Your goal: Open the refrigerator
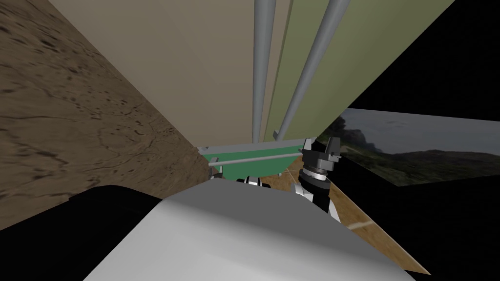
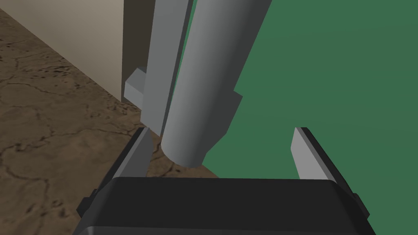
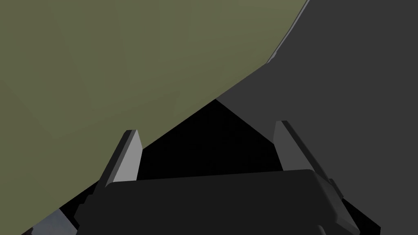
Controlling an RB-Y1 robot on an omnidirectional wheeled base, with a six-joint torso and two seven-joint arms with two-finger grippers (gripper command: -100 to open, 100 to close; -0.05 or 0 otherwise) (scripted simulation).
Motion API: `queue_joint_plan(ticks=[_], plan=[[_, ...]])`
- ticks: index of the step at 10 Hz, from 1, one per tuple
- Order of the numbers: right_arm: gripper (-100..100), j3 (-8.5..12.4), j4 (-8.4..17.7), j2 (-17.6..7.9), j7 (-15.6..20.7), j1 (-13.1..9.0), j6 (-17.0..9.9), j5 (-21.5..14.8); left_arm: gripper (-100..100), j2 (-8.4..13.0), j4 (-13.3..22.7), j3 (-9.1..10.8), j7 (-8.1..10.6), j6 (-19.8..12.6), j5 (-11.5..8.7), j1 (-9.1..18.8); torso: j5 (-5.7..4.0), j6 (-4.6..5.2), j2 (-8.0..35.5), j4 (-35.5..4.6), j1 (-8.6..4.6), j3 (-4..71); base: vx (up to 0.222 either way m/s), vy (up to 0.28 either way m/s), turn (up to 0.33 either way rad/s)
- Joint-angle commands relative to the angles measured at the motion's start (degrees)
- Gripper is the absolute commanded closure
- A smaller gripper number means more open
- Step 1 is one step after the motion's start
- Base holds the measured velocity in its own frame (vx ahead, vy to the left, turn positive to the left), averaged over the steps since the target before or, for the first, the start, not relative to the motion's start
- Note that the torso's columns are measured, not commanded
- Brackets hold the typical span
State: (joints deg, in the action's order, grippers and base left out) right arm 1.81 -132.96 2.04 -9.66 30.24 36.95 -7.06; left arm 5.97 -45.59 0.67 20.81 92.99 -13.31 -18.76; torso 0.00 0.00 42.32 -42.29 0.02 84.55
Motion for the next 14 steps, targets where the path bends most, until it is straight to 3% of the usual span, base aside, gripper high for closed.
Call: queue_joint_plan(ticks=[1, 6, 9, 14], plan=[[0, 0.00, 0.00, 0.00, 0.00, 0.00, 0.00, 0.00, -100, -0.02, 0.17, 0.00, 0.03, 0.21, 0.00, 0.04, 0.00, 0.00, -0.01, 0.00, 0.01, 0.00, -0.003, 0.005, -0.014], [0, 0.00, 0.00, 0.00, 0.00, 0.00, 0.00, 0.00, -100, -0.02, 0.17, 0.00, 0.03, 0.21, 0.00, 0.04, 0.00, 0.00, -0.03, 0.01, -0.01, 0.02, 0.001, -0.002, 0.006], [0, 0.00, 0.00, 0.00, 0.00, 0.00, 0.00, 0.00, -100, 0.43, -0.26, 0.22, -0.01, -3.57, -0.06, 0.53, -0.01, 0.00, -0.04, 0.01, -0.03, 0.02, -0.002, -0.005, 0.002], [0, 0.00, 0.00, 0.00, 0.00, 0.00, 0.00, 0.00, -100, 2.17, -5.63, 1.23, 1.40, -3.97, -1.35, 1.23, 0.00, -0.01, -0.02, 0.01, 0.00, 0.01, -0.005, -0.021, 0.007]])
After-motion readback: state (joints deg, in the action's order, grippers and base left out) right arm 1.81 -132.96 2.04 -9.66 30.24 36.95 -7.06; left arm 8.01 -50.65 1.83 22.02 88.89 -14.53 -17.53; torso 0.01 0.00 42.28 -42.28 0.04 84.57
